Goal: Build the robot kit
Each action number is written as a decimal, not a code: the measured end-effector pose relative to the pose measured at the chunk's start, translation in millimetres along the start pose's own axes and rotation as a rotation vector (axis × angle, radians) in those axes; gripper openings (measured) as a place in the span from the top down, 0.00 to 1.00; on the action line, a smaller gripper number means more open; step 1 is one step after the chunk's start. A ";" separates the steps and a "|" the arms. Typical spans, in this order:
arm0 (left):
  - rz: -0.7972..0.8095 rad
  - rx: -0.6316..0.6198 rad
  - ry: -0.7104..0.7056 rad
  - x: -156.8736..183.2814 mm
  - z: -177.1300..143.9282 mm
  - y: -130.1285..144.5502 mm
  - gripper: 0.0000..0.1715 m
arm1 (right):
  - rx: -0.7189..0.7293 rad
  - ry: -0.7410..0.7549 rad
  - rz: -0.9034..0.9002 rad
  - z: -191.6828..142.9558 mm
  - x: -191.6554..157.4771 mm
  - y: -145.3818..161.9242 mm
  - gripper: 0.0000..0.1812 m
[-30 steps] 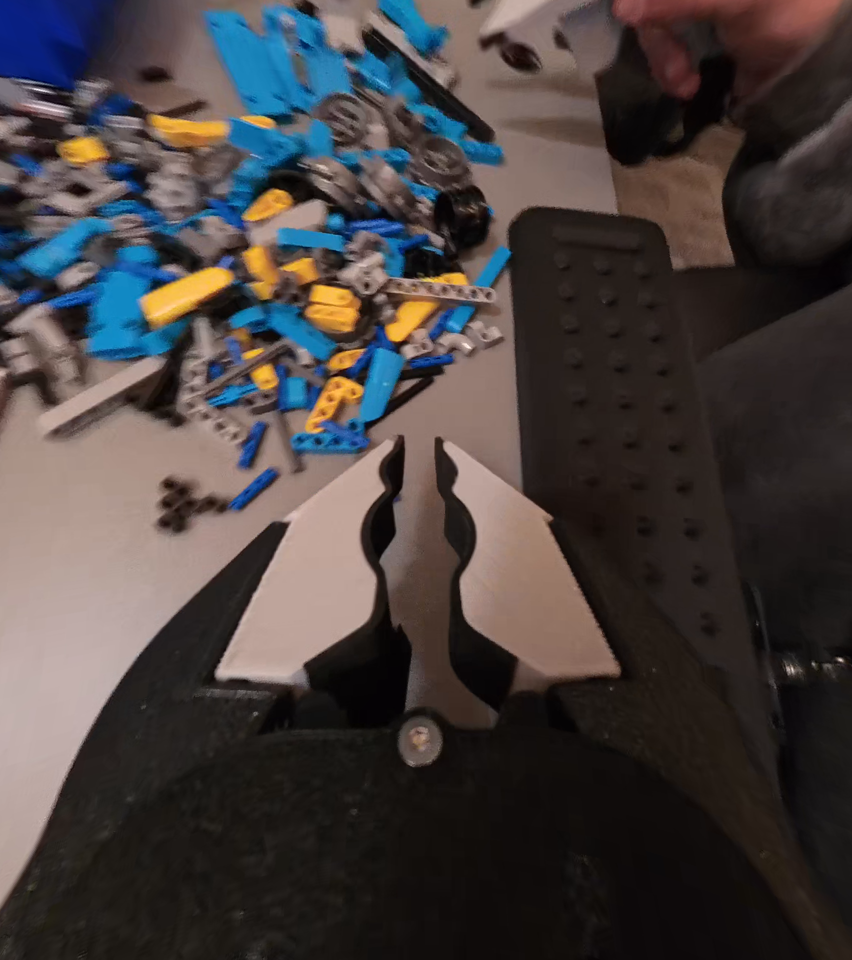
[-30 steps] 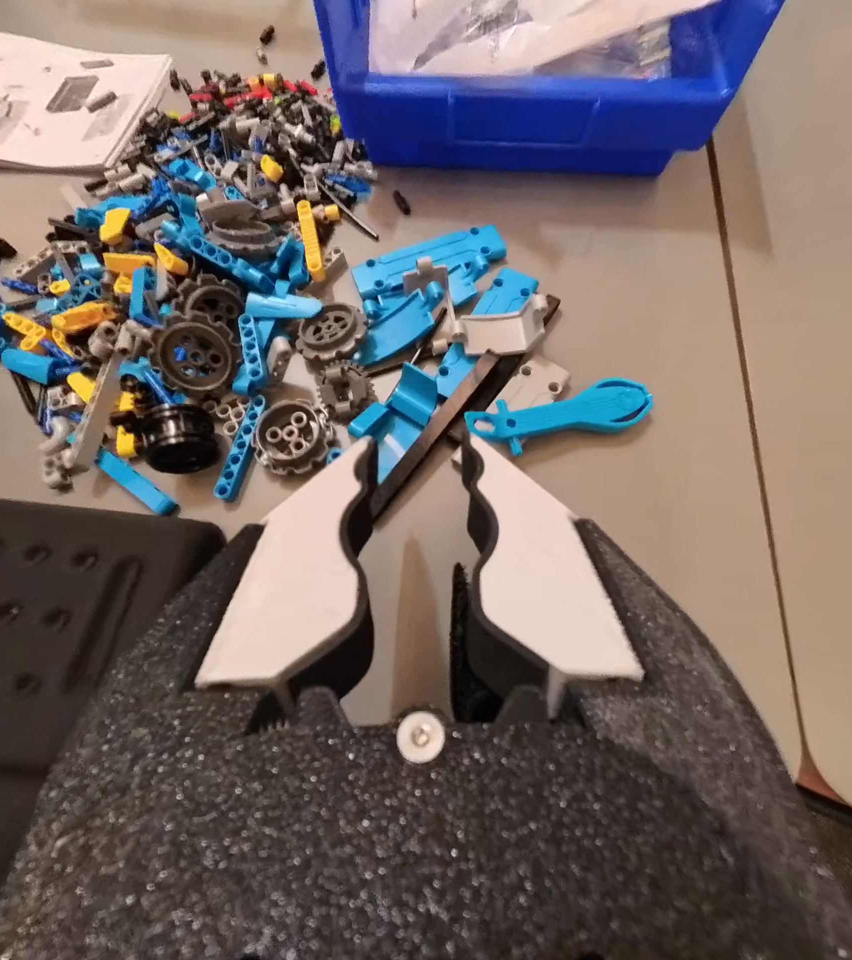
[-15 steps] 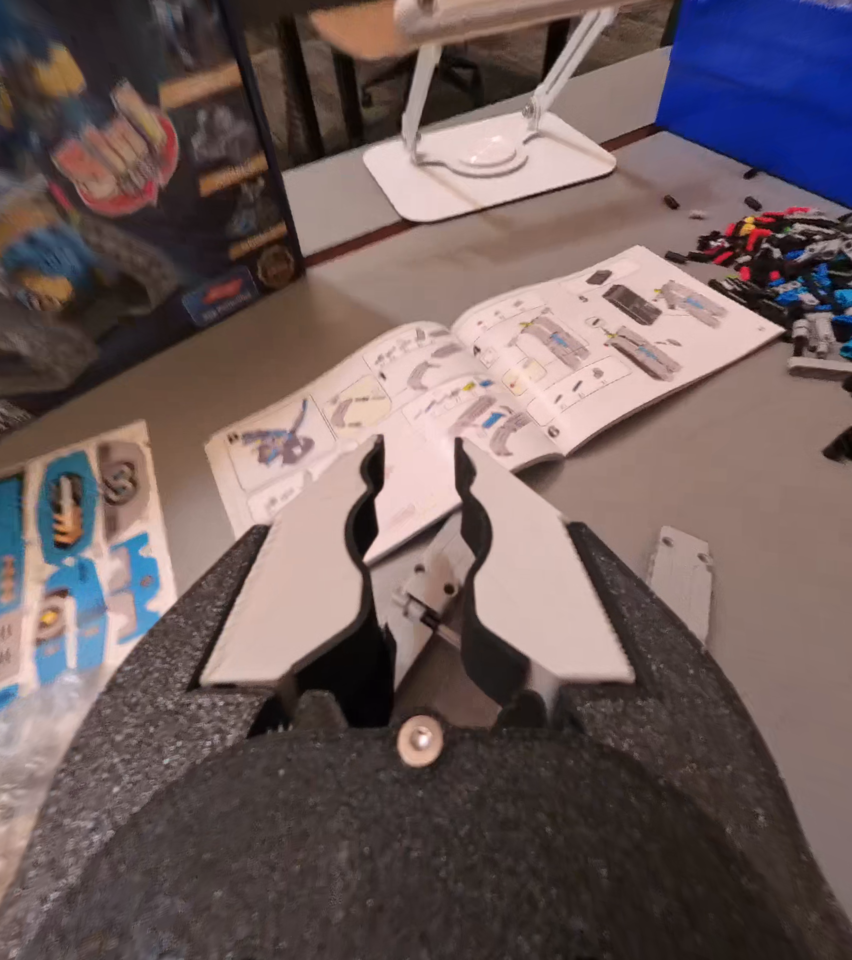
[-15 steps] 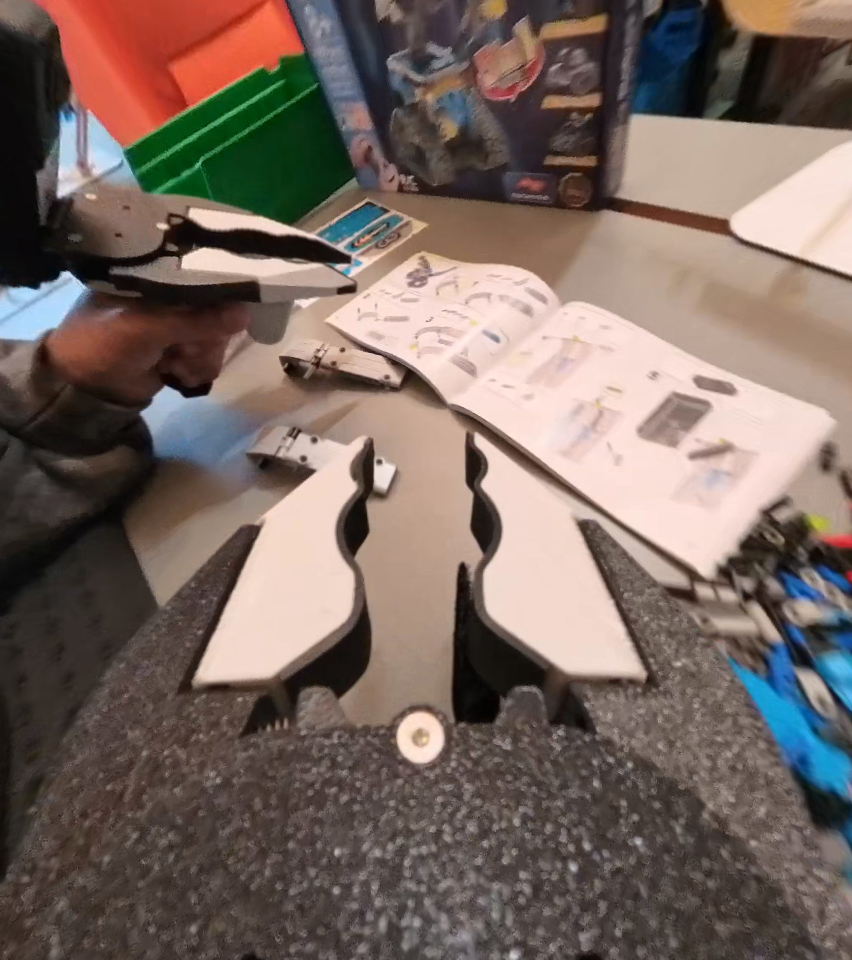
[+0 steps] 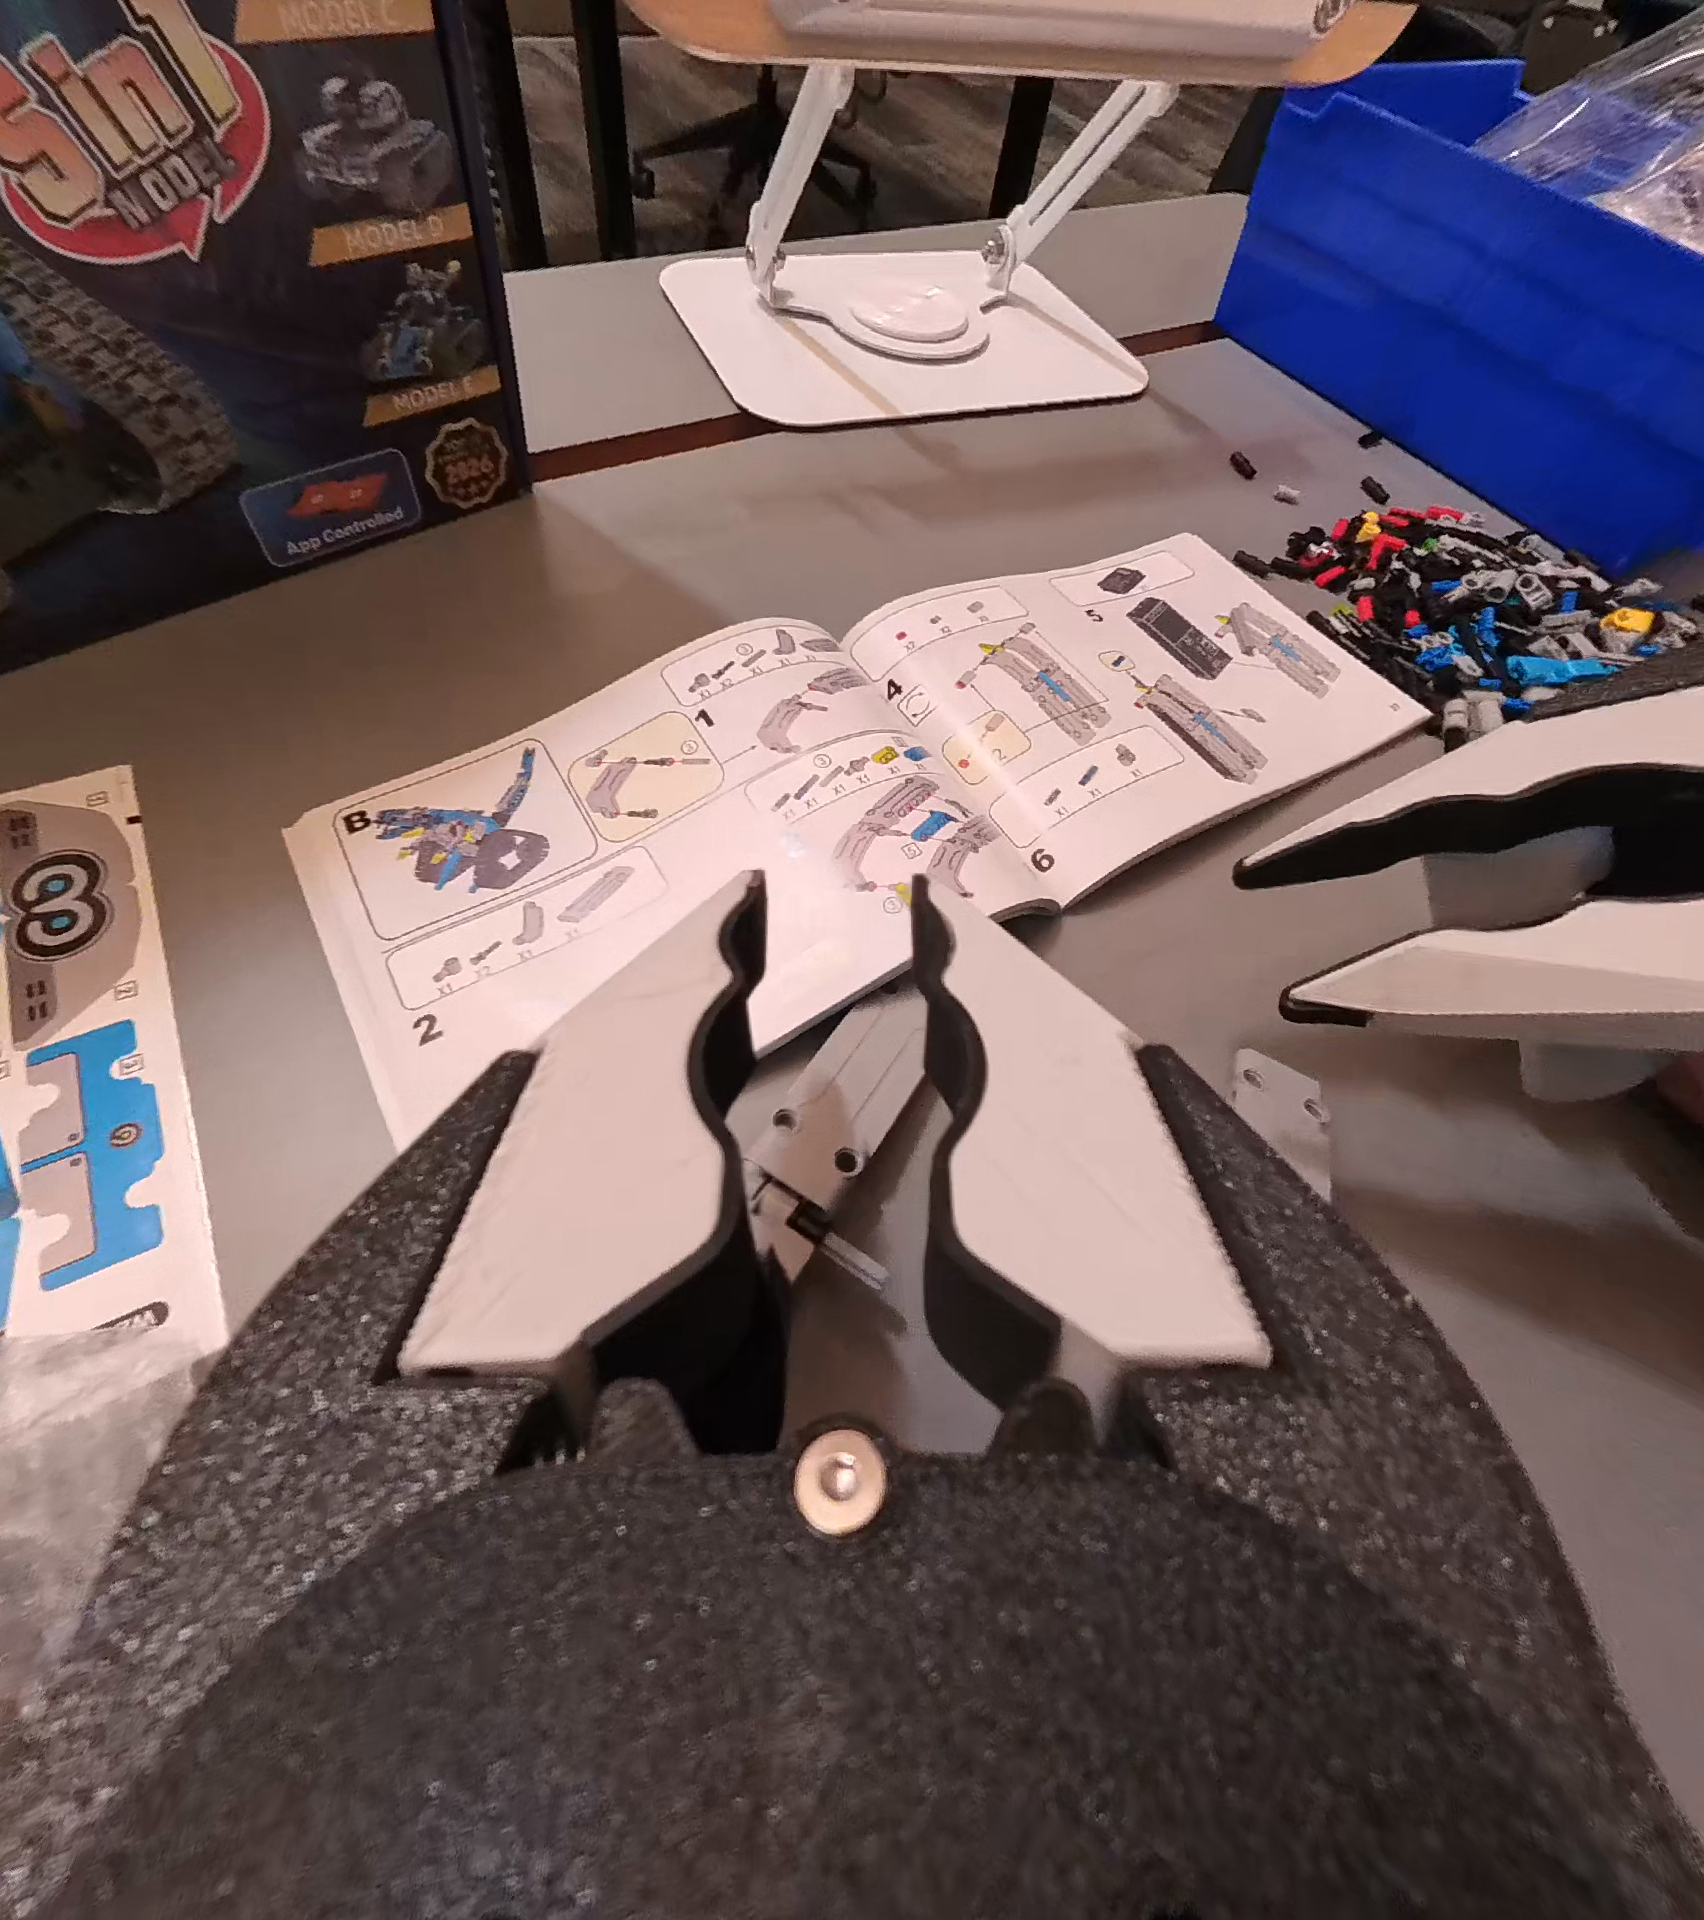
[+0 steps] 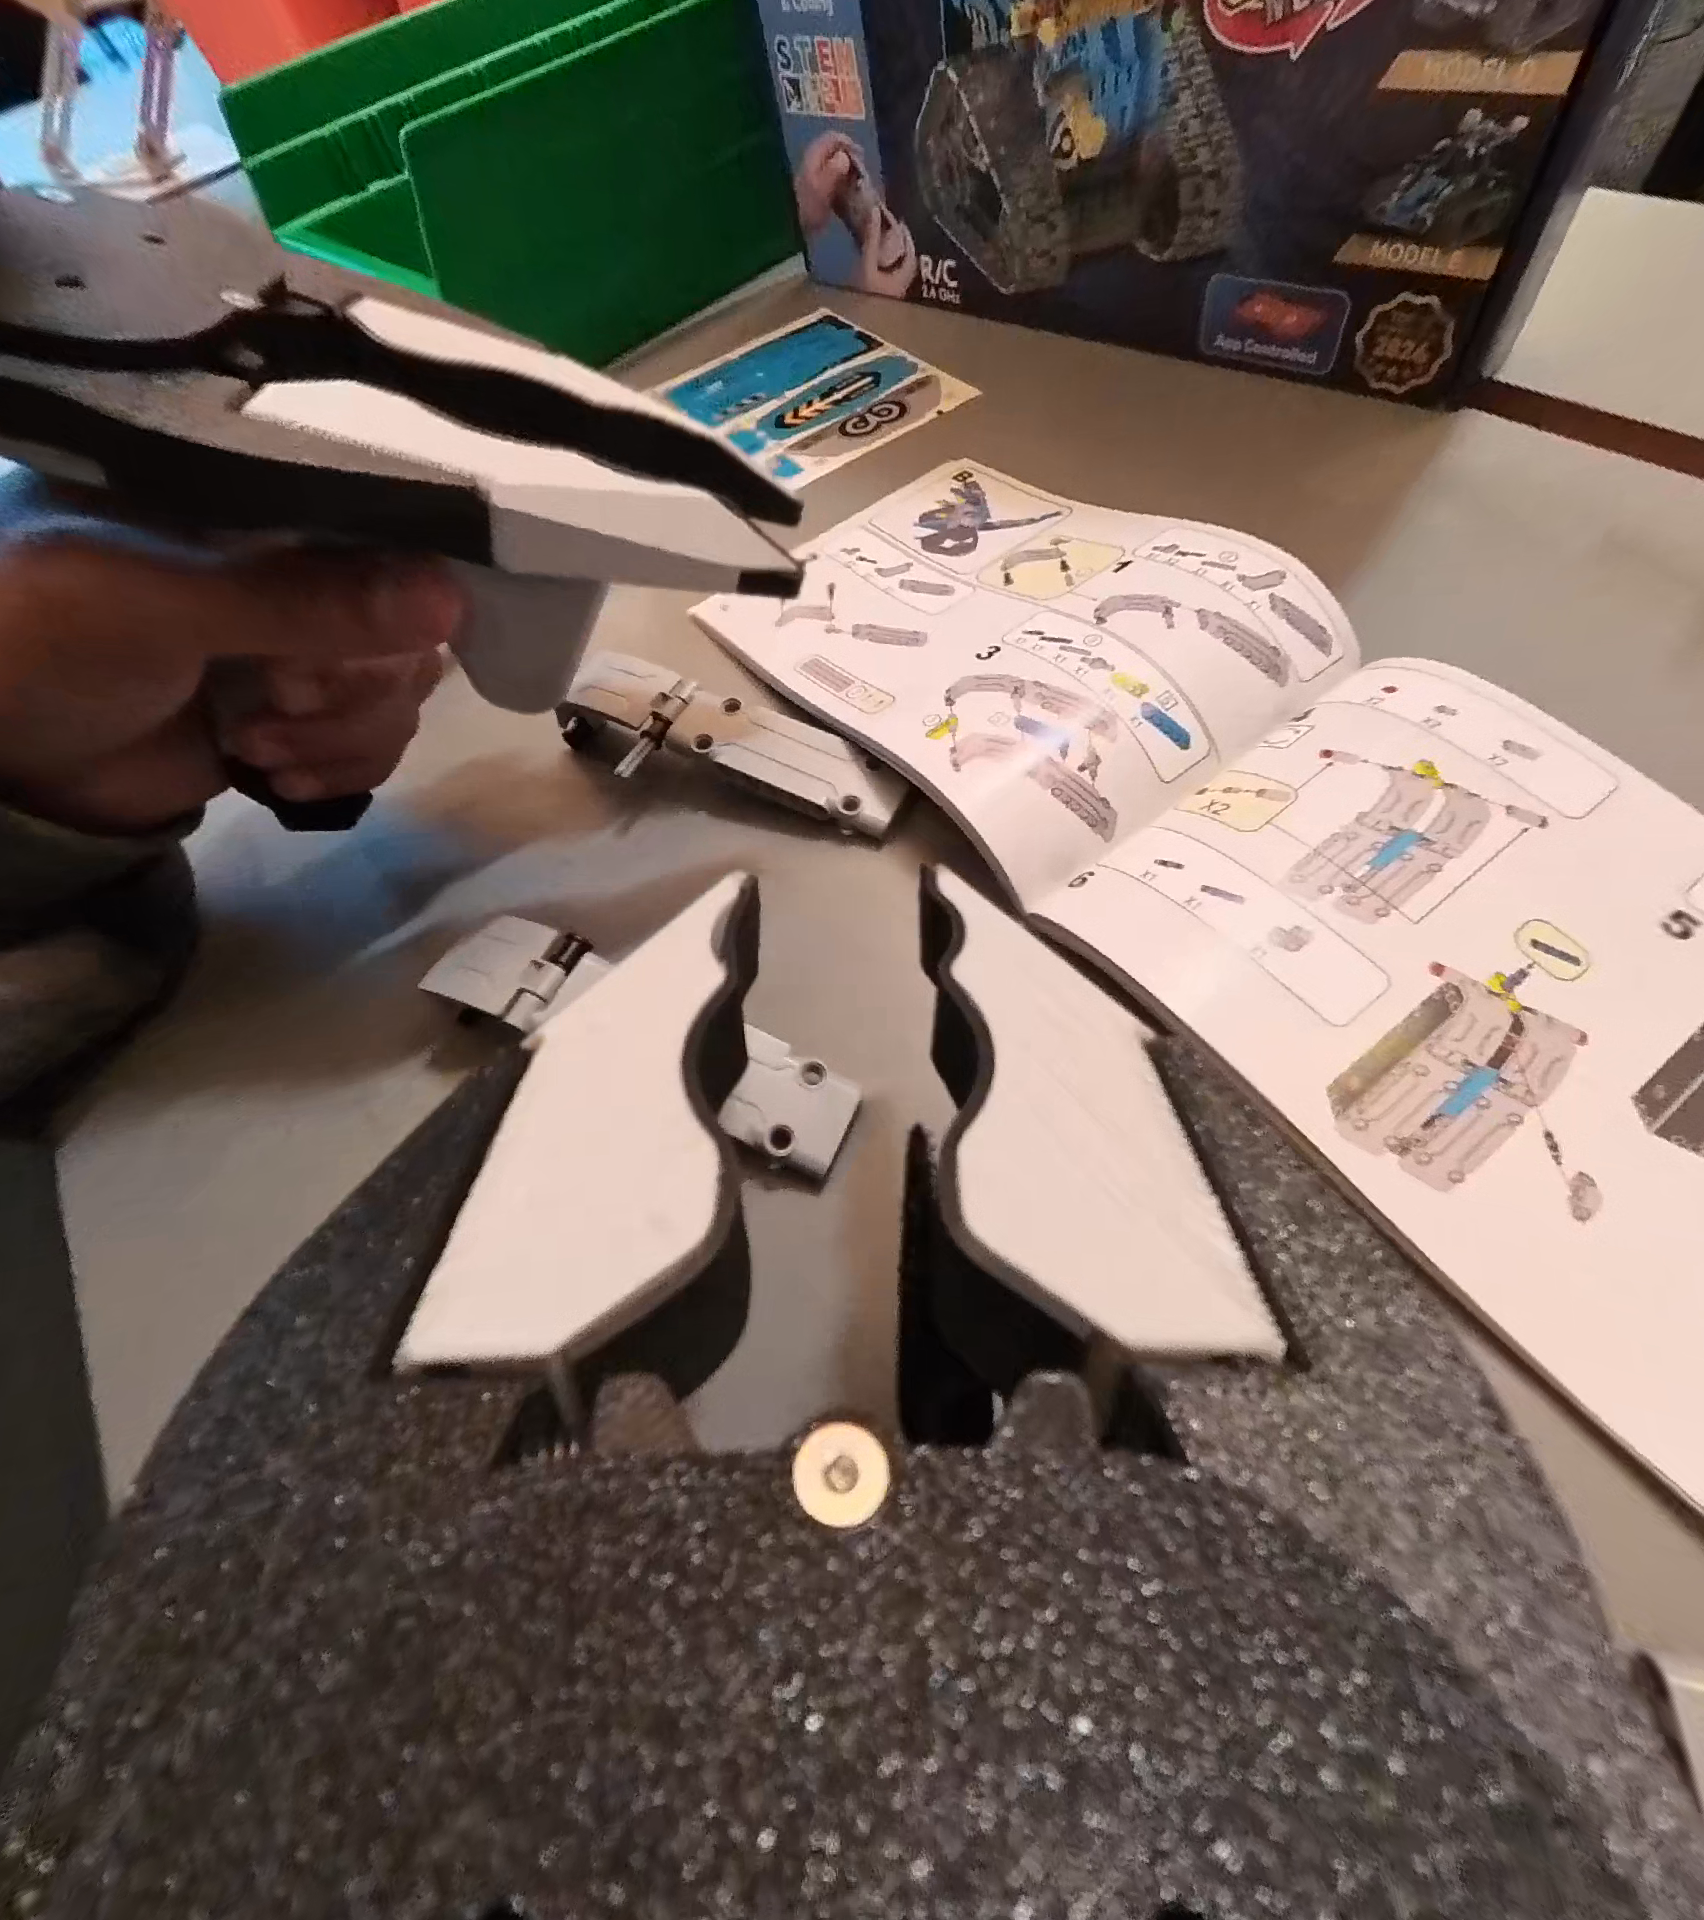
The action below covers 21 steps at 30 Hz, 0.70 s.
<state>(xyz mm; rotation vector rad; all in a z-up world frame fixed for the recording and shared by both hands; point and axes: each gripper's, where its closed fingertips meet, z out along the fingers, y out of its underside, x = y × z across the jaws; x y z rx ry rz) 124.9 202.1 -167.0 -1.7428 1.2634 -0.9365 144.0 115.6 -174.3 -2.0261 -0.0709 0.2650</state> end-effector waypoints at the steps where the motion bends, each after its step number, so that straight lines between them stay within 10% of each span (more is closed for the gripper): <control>1: -0.003 -0.001 0.003 0.7 0.3 0.7 0.84 | 0.004 -0.006 0.009 0.2 -0.1 -0.2 0.84; 11: 0.014 -0.007 -0.007 0.9 6.2 0.7 0.84 | 0.120 0.017 0.063 -50.9 18.9 -35.9 0.83; 15: 0.033 -0.016 -0.008 3.8 8.5 2.1 0.85 | 0.091 0.327 0.017 -164.0 90.8 -39.2 0.85; 21: 0.041 -0.001 0.003 10.3 9.0 -2.4 0.85 | -0.375 0.838 0.159 -361.8 191.0 93.9 0.85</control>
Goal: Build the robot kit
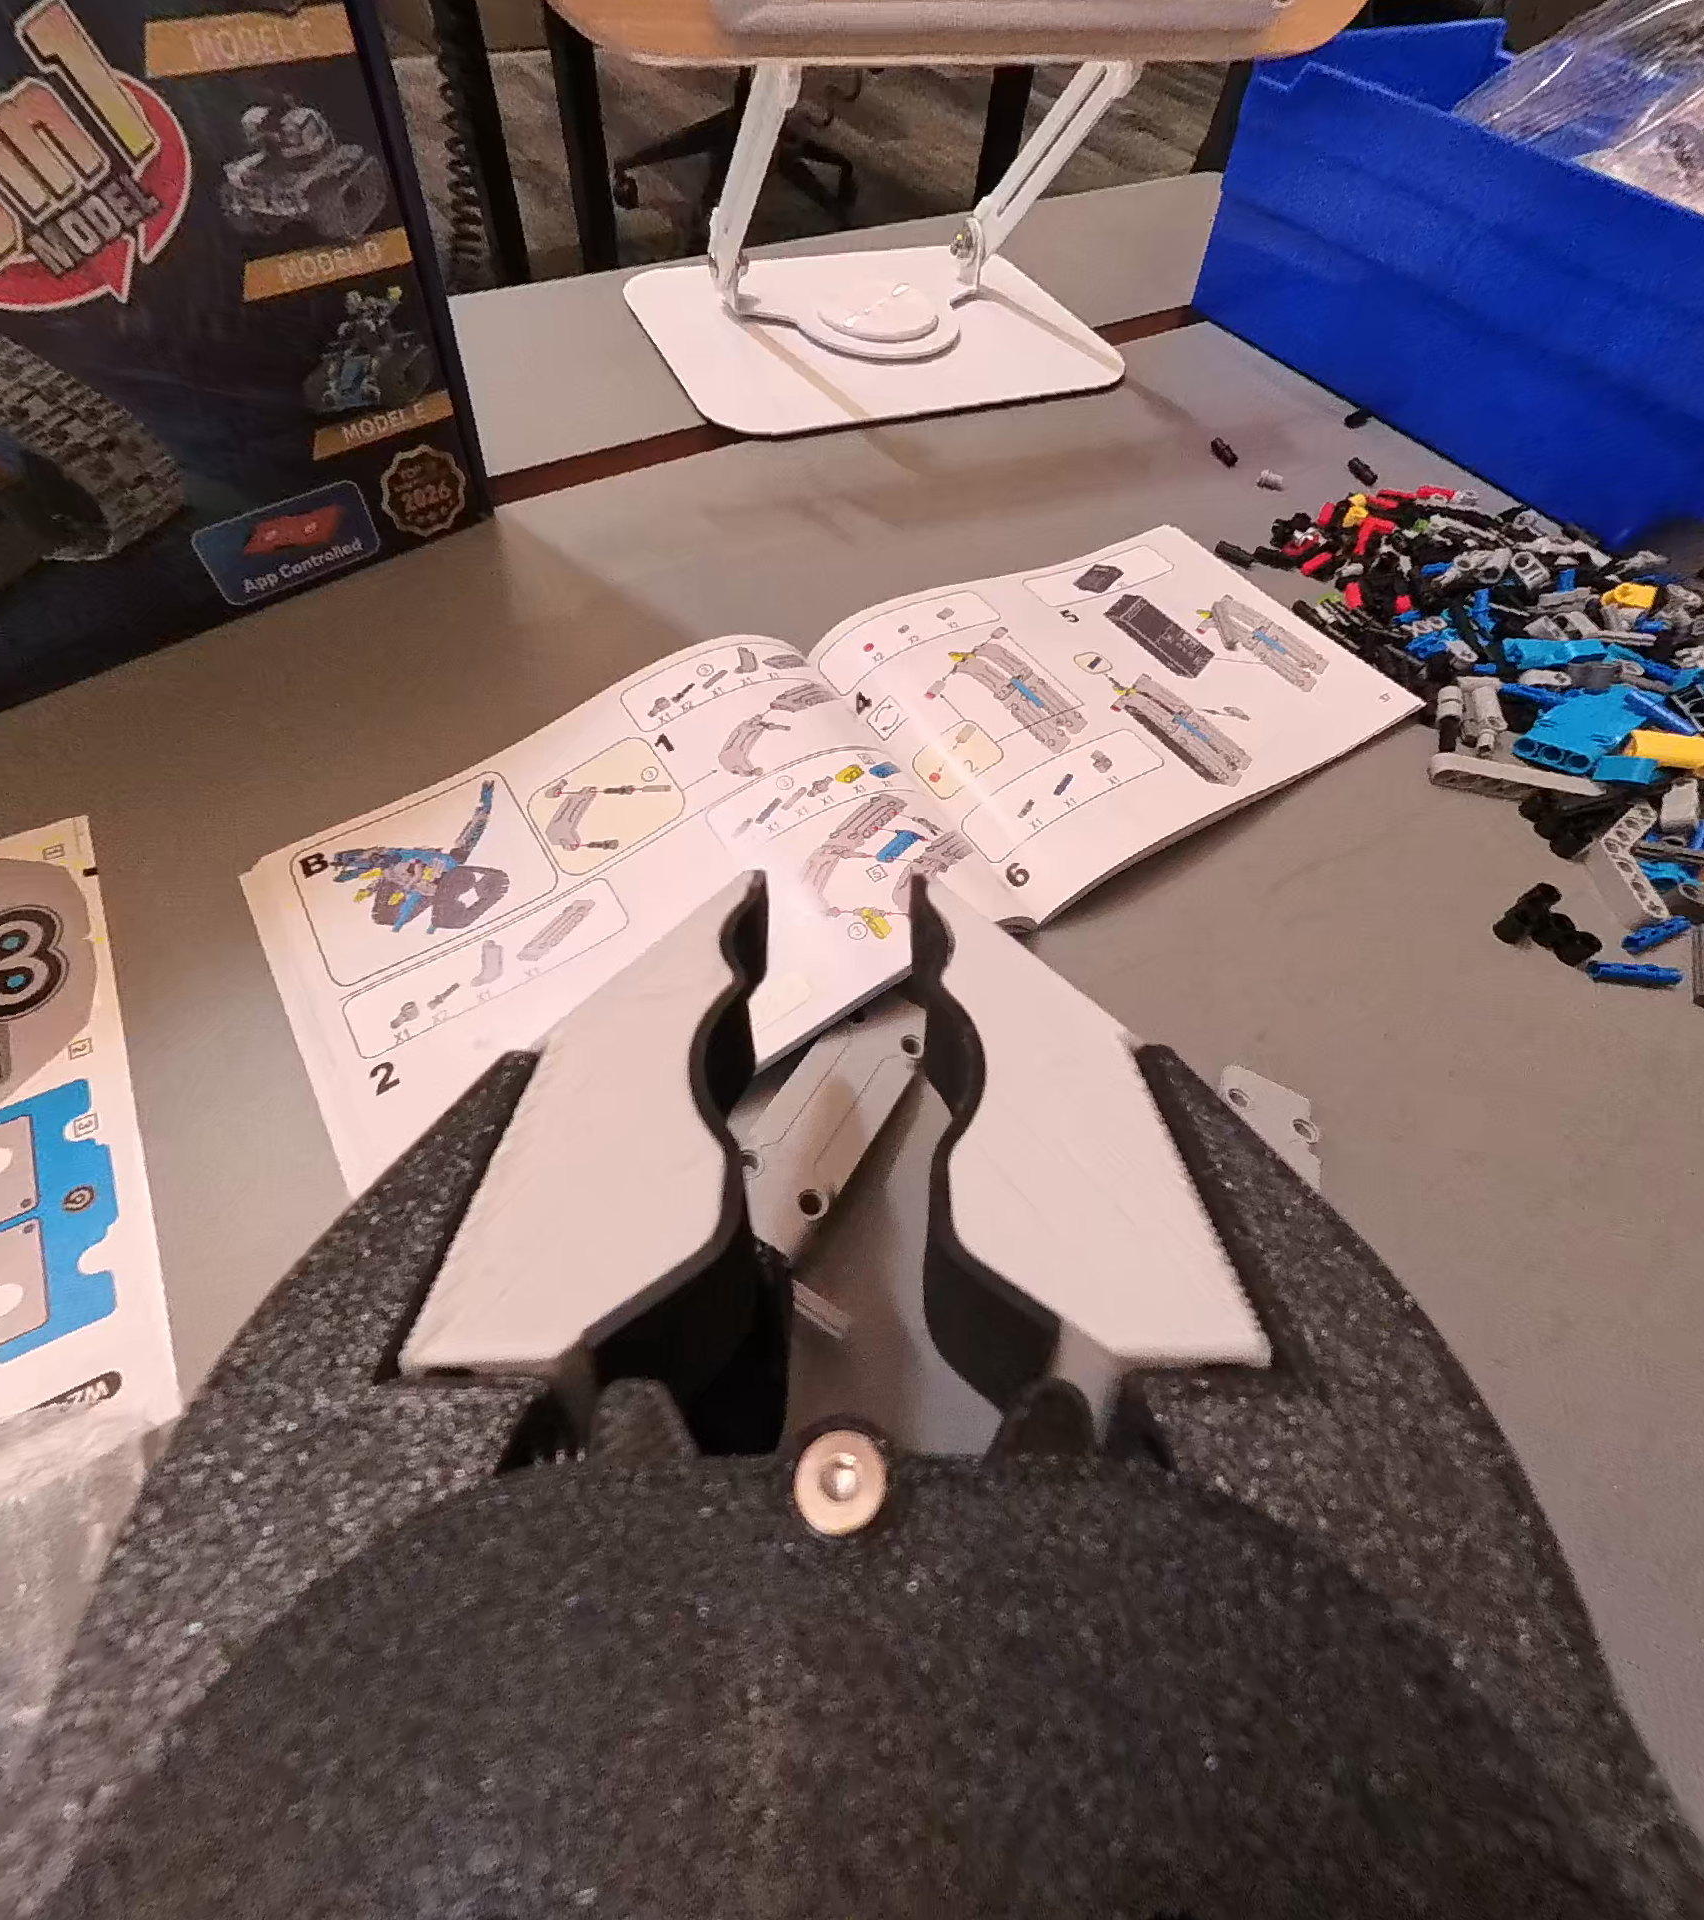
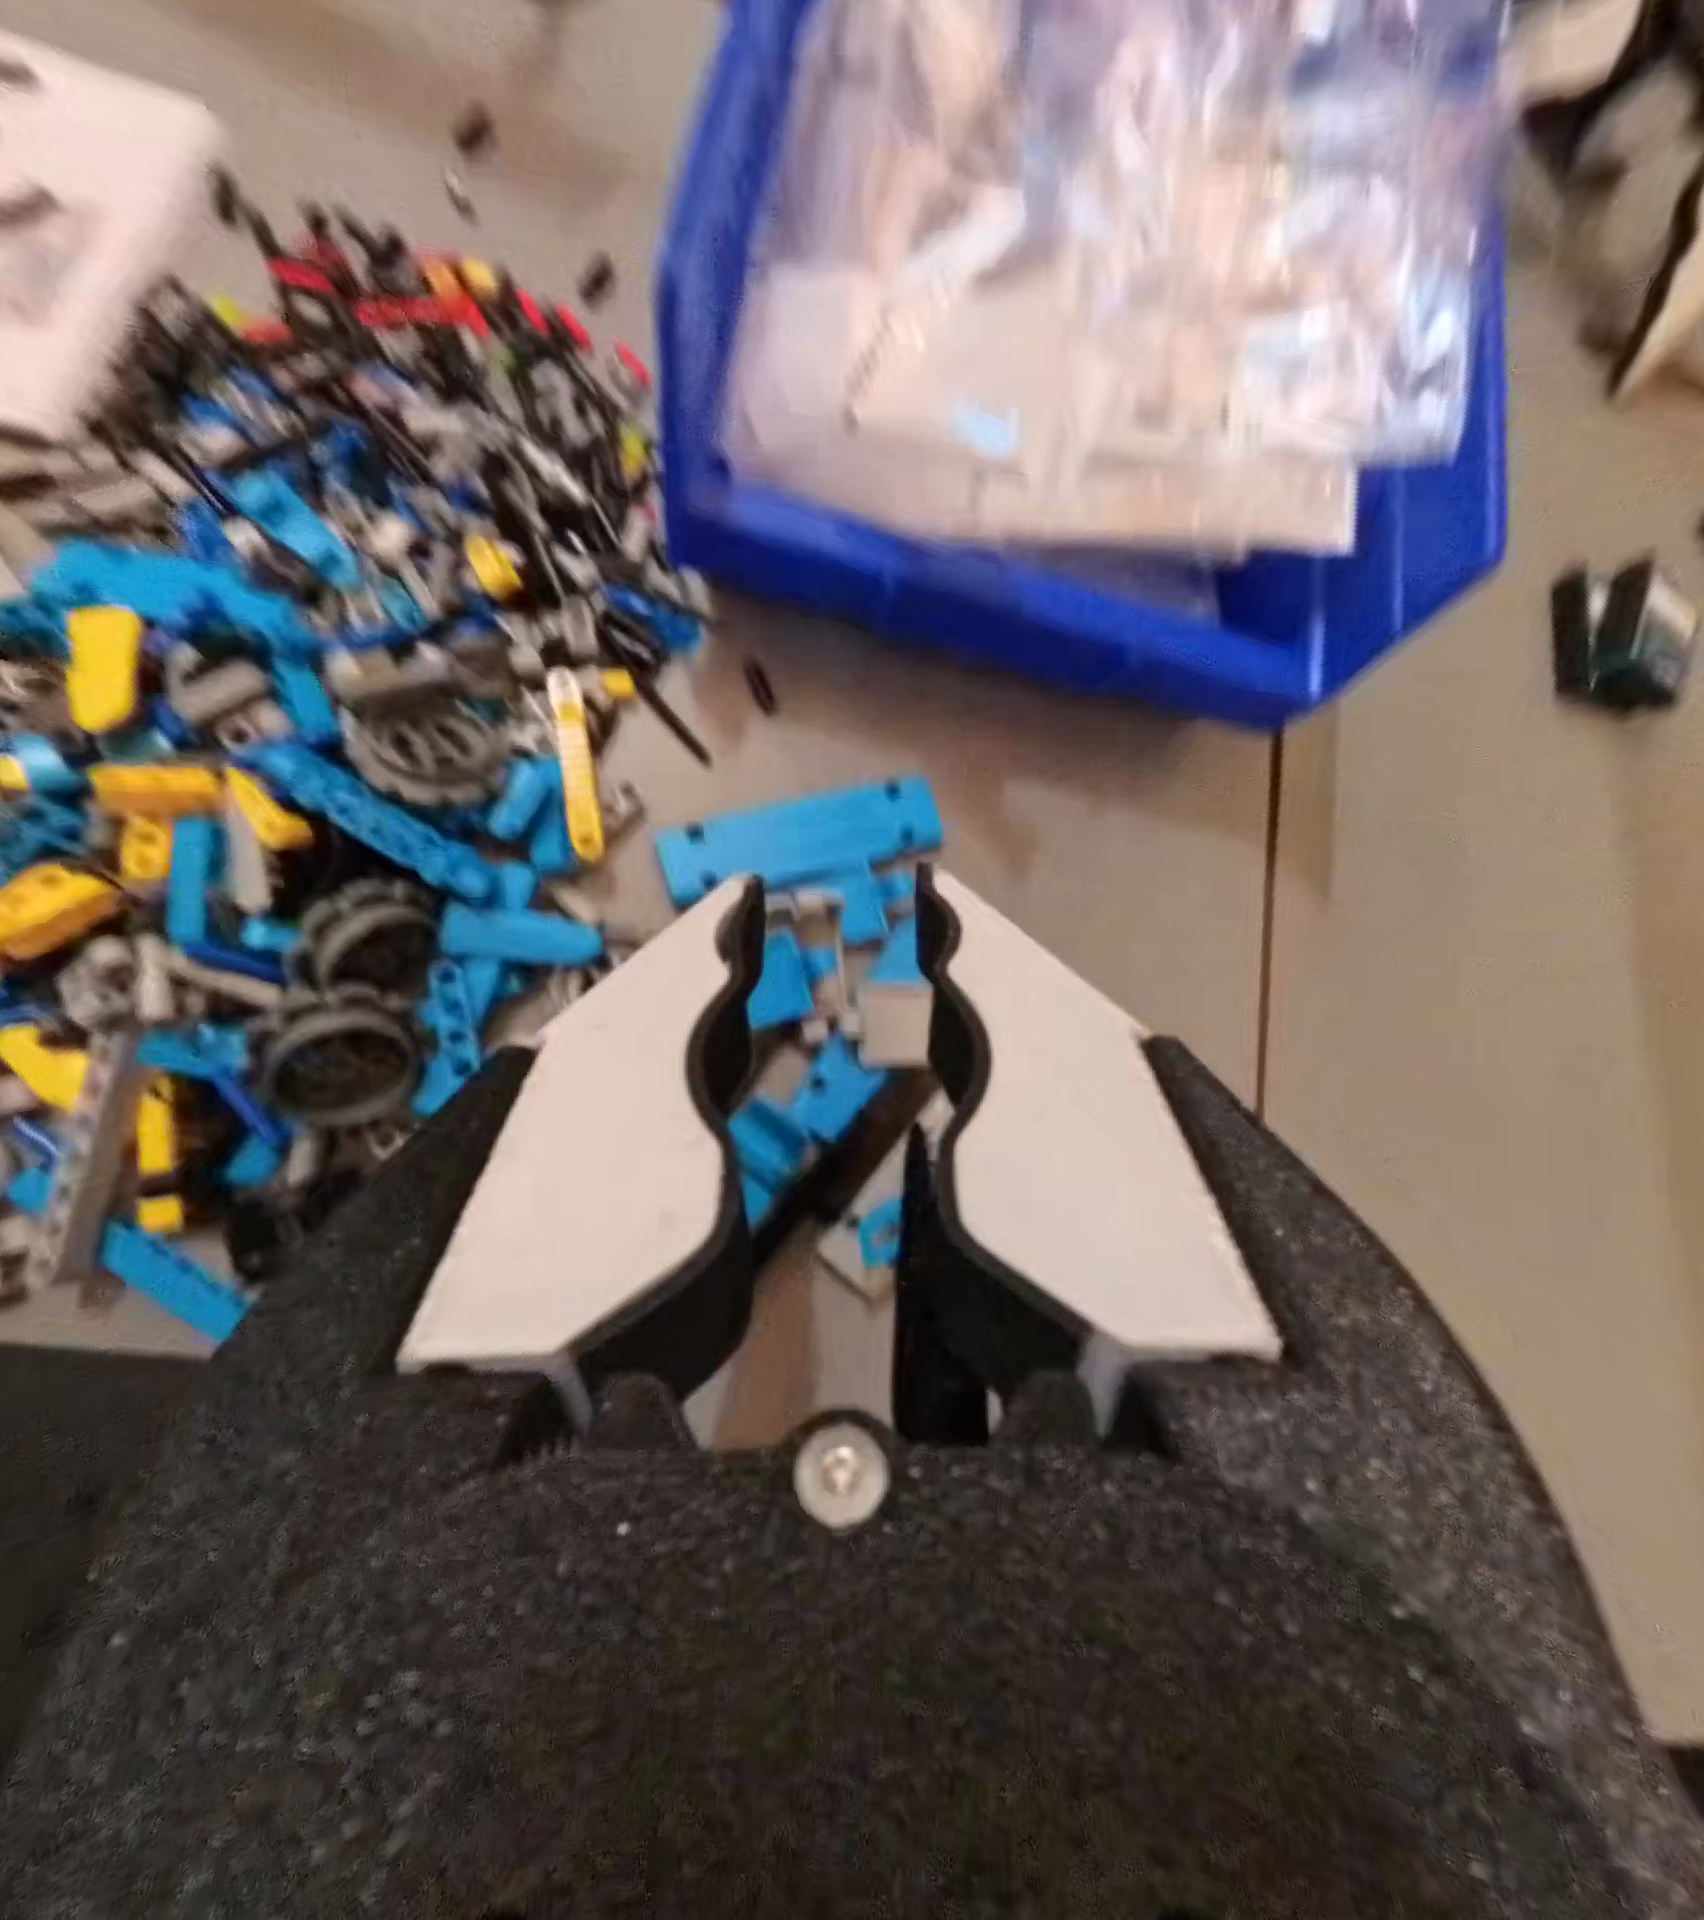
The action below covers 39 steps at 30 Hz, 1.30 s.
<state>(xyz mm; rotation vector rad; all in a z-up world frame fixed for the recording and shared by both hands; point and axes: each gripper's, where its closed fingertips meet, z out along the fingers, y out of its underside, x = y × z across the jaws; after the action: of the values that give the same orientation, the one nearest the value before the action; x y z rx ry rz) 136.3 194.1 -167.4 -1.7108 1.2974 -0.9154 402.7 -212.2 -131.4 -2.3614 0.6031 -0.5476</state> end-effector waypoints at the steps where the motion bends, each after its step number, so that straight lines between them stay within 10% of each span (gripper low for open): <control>1: 0.007 0.005 -0.007 -0.6 -0.7 -0.8 0.85 | -0.046 -0.021 0.047 -1.1 5.1 21.4 0.85; 6: 0.016 -0.004 -0.033 -4.7 -1.0 1.1 0.85 | -0.006 -0.371 0.150 -14.9 -62.2 44.6 0.86; 10: 0.008 0.004 -0.020 -1.4 -1.8 -0.8 0.85 | -0.100 -0.355 -0.023 -0.7 -91.5 67.5 0.88; 29: 0.038 -0.002 -0.028 1.5 -2.2 1.1 0.85 | -0.268 -0.187 -0.056 -10.7 -56.6 127.6 0.96; 35: -0.001 0.014 -0.023 -2.8 -6.4 -1.3 0.85 | -0.201 -0.107 -0.173 -49.9 -46.3 74.1 0.96; 39: -0.016 0.010 -0.031 -7.6 -9.1 0.6 0.85 | 0.025 -0.242 -0.331 -38.1 -113.0 -12.8 0.96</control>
<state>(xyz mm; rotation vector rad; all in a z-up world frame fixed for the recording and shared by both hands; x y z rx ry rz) 126.3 199.9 -164.7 -1.7227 1.2586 -0.8999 295.2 -160.0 -121.5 -2.4691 0.0958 -0.3970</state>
